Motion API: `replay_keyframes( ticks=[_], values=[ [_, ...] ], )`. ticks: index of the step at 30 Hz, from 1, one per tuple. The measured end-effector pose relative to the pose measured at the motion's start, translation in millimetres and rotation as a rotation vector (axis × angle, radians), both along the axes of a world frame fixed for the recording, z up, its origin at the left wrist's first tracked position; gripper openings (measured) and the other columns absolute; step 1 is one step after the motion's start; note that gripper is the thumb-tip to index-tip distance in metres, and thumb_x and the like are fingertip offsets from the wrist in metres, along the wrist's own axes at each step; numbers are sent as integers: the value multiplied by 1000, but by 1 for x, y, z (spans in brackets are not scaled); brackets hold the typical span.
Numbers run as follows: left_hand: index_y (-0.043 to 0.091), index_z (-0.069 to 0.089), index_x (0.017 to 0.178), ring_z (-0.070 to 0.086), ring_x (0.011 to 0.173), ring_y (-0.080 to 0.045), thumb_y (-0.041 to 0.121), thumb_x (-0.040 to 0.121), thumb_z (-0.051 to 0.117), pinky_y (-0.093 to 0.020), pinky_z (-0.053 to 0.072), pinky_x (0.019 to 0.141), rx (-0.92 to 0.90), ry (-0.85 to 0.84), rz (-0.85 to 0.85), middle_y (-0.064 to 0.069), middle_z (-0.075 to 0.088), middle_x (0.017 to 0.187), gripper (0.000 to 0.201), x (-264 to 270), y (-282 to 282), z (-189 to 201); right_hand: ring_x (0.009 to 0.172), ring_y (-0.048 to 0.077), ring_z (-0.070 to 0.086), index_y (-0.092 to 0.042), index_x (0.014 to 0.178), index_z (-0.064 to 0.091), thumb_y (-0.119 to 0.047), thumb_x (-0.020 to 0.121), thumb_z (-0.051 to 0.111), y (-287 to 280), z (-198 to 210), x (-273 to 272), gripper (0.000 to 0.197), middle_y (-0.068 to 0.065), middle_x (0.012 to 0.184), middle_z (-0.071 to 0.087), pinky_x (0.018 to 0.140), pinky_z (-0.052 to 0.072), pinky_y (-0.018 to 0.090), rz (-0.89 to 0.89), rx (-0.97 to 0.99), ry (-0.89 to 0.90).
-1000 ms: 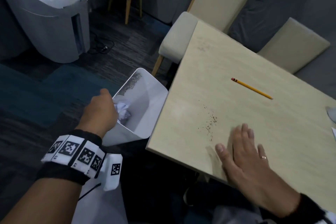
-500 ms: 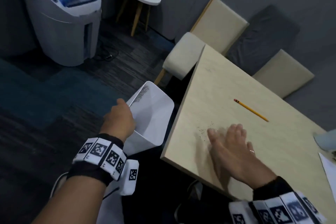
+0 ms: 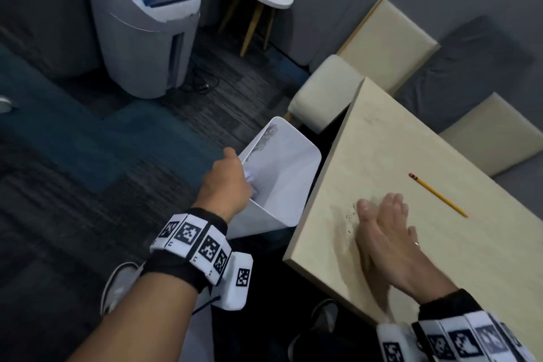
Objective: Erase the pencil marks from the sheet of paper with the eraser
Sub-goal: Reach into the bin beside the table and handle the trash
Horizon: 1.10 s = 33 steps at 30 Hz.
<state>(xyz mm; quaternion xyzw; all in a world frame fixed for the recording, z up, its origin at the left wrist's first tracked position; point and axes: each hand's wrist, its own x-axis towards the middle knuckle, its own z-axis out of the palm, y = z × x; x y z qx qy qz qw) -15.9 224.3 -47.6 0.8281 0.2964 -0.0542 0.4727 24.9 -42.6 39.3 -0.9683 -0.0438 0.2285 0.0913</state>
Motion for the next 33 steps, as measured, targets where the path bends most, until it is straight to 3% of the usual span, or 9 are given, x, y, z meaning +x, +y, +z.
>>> replay_keyframes(
  ticks=[2, 5, 10, 15, 20, 24, 29, 33],
  values=[
    [8, 42, 116, 59, 101, -41, 15, 98, 67, -38, 42, 78, -15, -24, -3, -15, 56, 118, 32, 2, -1, 0, 160, 12, -28, -15, 166, -23, -102, 60, -8, -25, 5, -2, 139, -1, 174, -31, 131, -10, 46, -96, -74, 6],
    [11, 44, 115, 55, 89, -32, 17, 99, 64, -37, 41, 74, -34, -30, -20, -7, 52, 108, 26, 4, -3, -1, 162, 20, -24, -9, 166, -21, -98, 73, -8, -43, 1, -19, 129, 7, 175, -29, 133, -5, 53, -167, -184, 72],
    [18, 47, 106, 65, 76, -31, 12, 97, 56, -35, 41, 58, -55, -70, -20, -10, 63, 104, 14, 7, -1, -5, 160, 22, -29, -7, 165, -25, -90, 81, 1, -1, -12, -25, 120, 10, 173, -33, 131, -11, 47, -34, -182, 67],
    [18, 48, 104, 68, 79, -34, 20, 97, 62, -38, 50, 63, -70, -98, -4, -10, 63, 102, 16, 5, 2, 0, 156, 13, -35, -15, 164, -29, -87, 82, 0, 40, 5, -6, 113, -2, 169, -39, 131, -15, 44, 149, -77, 93],
    [16, 48, 107, 68, 81, -34, 21, 99, 63, -38, 50, 65, -73, -97, -15, -10, 63, 103, 17, 4, 4, -4, 156, 15, -34, -15, 163, -31, -92, 79, 0, -8, 7, -25, 118, 1, 170, -39, 132, -11, 50, -6, -216, 103],
    [17, 48, 106, 69, 81, -34, 17, 98, 59, -42, 56, 69, -66, -88, -25, -11, 64, 104, 14, 3, 2, -6, 156, 19, -36, -12, 162, -32, -91, 81, 0, 17, -8, -22, 118, 5, 168, -41, 131, -13, 51, 54, -177, 105],
    [14, 47, 110, 68, 84, -35, 19, 101, 58, -38, 47, 67, -40, -90, -22, -12, 61, 109, 16, 1, -4, -2, 153, 8, -38, -20, 163, -31, -88, 82, -2, 35, 13, -18, 109, -7, 167, -41, 132, -14, 45, 164, -55, 106],
    [12, 48, 112, 68, 85, -36, 19, 100, 60, -37, 45, 68, -53, -75, -14, -14, 60, 110, 18, -1, 1, 1, 151, 12, -43, -17, 160, -36, -89, 79, -7, 6, 20, -70, 113, -3, 165, -47, 132, -13, 47, 52, -214, 176]
  ],
)
